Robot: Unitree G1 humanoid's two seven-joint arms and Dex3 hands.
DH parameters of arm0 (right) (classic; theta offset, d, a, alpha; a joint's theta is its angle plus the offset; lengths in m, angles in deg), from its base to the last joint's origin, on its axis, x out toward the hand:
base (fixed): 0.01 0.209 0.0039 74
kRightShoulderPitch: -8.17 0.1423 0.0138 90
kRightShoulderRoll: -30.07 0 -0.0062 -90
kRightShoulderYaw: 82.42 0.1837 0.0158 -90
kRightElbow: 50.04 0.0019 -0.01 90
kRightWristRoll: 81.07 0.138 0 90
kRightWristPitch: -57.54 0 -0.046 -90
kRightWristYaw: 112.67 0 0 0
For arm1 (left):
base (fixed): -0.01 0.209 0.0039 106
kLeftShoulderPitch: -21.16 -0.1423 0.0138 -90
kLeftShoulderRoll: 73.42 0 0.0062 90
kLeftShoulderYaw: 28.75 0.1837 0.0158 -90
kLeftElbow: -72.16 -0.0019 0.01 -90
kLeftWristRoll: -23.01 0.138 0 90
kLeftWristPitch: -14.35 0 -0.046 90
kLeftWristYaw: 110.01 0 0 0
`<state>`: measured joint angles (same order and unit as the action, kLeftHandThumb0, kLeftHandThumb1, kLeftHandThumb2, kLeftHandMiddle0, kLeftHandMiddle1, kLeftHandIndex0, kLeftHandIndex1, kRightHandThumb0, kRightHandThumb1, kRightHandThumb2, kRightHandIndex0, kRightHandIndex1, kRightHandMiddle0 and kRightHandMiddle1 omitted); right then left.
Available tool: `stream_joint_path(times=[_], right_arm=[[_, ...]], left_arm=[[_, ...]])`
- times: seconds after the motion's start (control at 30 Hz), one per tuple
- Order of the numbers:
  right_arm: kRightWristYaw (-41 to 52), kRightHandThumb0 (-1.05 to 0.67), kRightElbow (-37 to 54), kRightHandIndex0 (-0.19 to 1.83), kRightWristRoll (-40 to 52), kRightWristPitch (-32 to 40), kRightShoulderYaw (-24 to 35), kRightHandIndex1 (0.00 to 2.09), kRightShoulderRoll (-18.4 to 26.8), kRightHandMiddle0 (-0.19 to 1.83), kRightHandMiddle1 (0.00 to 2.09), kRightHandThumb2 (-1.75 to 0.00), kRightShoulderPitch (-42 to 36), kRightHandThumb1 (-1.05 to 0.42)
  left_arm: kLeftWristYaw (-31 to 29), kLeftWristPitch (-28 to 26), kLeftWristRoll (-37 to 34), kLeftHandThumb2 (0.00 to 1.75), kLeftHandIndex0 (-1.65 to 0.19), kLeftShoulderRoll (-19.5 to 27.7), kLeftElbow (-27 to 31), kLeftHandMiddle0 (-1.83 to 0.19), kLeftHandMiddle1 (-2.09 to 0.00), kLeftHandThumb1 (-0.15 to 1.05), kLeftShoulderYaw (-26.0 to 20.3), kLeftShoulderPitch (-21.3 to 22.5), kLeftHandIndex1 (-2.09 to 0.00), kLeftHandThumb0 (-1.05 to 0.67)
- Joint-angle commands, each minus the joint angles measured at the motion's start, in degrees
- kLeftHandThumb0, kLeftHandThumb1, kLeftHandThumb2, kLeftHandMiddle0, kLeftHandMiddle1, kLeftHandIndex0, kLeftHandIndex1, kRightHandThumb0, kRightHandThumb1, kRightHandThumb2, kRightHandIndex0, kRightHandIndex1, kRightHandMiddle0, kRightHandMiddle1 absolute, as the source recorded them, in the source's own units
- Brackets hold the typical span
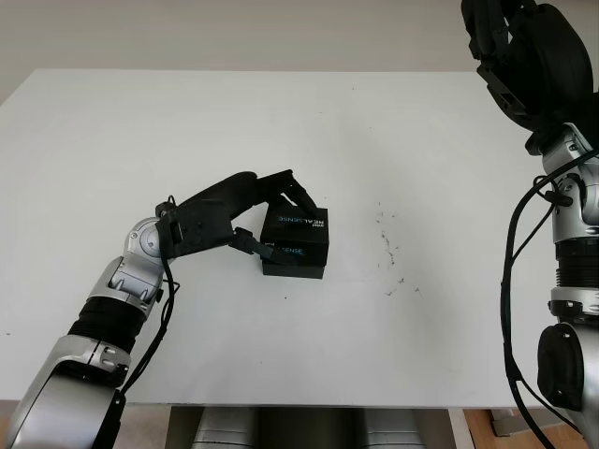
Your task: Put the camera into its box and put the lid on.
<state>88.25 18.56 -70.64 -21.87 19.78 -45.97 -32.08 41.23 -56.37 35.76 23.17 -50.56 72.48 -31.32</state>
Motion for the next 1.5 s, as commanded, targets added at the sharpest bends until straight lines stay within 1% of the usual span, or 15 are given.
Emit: stream_joint_path(times=[0.0,0.1,0.17,0.23,0.3,0.5,0.67,0.77,0.9,1.07,1.2,1.33,1.47], right_arm=[[-0.1,-0.76,1.1,-0.14,-0.2,-0.1,0.3,0.06,0.8,-0.12,0.06,-0.61,-0.1,-1.05],[-0.1,-0.76,0.9,-0.14,0.1,-0.3,0.4,0.06,0.4,-0.12,0.05,-0.60,-0.3,-1.05],[0.1,-0.76,1.0,-0.15,0.4,-0.2,0.5,0.05,0.2,-0.13,0.05,-0.60,-0.4,-1.05],[0.0,-0.76,1.1,-0.15,0.5,-0.1,0.5,0.05,0.0,-0.14,0.05,-0.60,-0.4,-1.05],[-0.2,-0.75,1.1,-0.15,0.7,0.0,0.4,0.05,-0.2,-0.14,0.05,-0.61,-0.5,-1.05],[-2.7,-0.74,4.6,-0.19,0.3,-0.4,-0.4,0.03,-2.7,-0.16,0.04,-0.63,-3.5,-1.05],[-4.2,-0.72,7.5,-0.19,1.0,0.0,-0.1,0.01,-5.1,-0.19,0.02,-0.63,-5.8,-1.05],[-3.6,-0.73,8.5,-0.19,1.4,0.1,-0.5,0.00,-5.8,-0.19,0.00,-0.63,-7.7,-1.05],[-3.5,-0.75,9.9,-0.19,2.3,1.1,-1.3,0.00,-8.1,-0.19,0.00,-0.64,-10.6,-1.05],[-3.7,-0.74,10.2,-0.19,1.3,0.9,-2.8,0.00,-9.6,-0.19,0.00,-0.67,-12.7,-1.05],[-3.8,-0.73,10.5,-0.19,1.1,1.1,-3.5,0.00,-10.4,-0.19,0.00,-0.67,-13.7,-1.05],[-4.6,-0.73,10.8,-0.18,1.4,1.9,-3.7,0.01,-11.9,-0.18,0.02,-0.65,-14.4,-1.05],[-3.5,-0.73,10.2,-0.19,1.9,1.8,-3.8,0.00,-12.4,-0.19,0.01,-0.65,-14.9,-1.05]], left_arm=[[1.8,-1.2,0.1,0.06,-0.35,-0.5,0.9,-0.47,-1.38,0.94,-0.6,-1.3,-1.33,-0.14],[4.3,-2.6,-0.8,0.06,-0.35,-1.3,1.9,-0.45,-1.43,0.95,-1.8,-1.6,-1.35,-0.15],[6.3,-2.3,-1.3,0.05,-0.35,-1.8,2.3,-0.44,-1.47,0.95,-2.6,-1.7,-1.39,-0.15],[8.0,-0.4,-2.0,0.05,-0.37,-2.2,2.2,-0.47,-1.49,0.94,-3.4,-1.9,-1.41,-0.14],[8.6,-0.8,-2.2,0.05,-0.37,-2.1,2.7,-0.47,-1.49,0.94,-3.7,-1.9,-1.42,-0.16],[7.5,-3.7,-5.1,0.06,-0.34,-1.9,5.8,-0.41,-1.51,0.96,-5.5,-2.2,-1.44,-0.18],[7.0,-3.3,-5.7,0.05,-0.34,-1.6,7.4,-0.42,-1.52,0.96,-5.9,-3.0,-1.44,-0.19],[6.5,-3.5,-6.0,0.05,-0.33,-1.2,9.3,-0.42,-1.51,0.96,-6.1,-3.8,-1.44,-0.18],[5.6,-4.9,-6.6,0.06,-0.32,-0.7,12.6,-0.42,-1.48,0.96,-6.3,-5.3,-1.41,-0.18],[5.1,-5.8,-6.4,0.05,-0.34,0.1,15.6,-0.42,-1.50,0.95,-6.4,-7.2,-1.39,-0.19],[4.9,-4.1,-7.2,0.05,-0.35,0.1,15.6,-0.41,-1.52,0.95,-6.8,-8.5,-1.38,-0.18],[5.0,-4.7,-7.5,0.06,-0.33,-0.1,16.1,-0.38,-1.57,0.96,-6.7,-9.6,-1.41,-0.20],[6.0,-2.4,-6.6,0.05,-0.31,-0.3,15.1,-0.37,-1.61,0.96,-6.4,-10.2,-1.42,-0.21]])
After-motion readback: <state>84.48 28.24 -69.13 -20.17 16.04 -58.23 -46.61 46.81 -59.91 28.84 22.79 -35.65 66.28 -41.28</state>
